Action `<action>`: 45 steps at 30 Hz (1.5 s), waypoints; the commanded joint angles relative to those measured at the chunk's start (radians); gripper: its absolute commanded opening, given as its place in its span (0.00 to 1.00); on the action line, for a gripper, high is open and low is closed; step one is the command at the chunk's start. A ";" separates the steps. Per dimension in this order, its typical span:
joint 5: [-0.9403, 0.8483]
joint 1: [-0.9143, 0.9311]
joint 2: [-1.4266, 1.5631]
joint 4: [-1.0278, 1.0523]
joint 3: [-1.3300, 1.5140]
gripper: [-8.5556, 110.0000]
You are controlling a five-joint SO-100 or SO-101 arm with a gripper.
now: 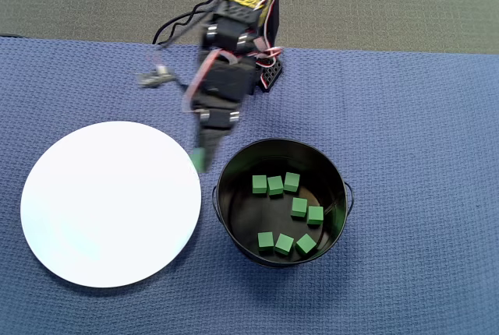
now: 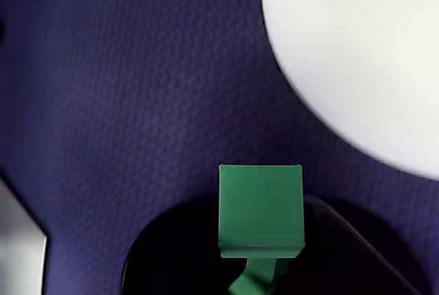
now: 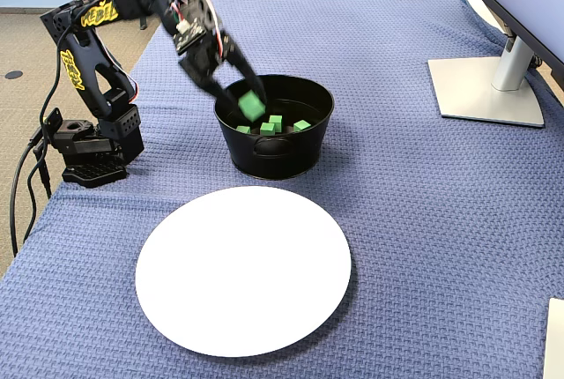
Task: Pick up the green cubes from the white plate and place them in the black recipient
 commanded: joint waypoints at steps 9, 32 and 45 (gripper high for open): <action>0.502 -0.348 0.043 -0.054 0.112 0.07; 0.494 -0.152 0.612 0.064 0.486 0.20; 0.491 -0.072 1.037 0.011 0.943 0.18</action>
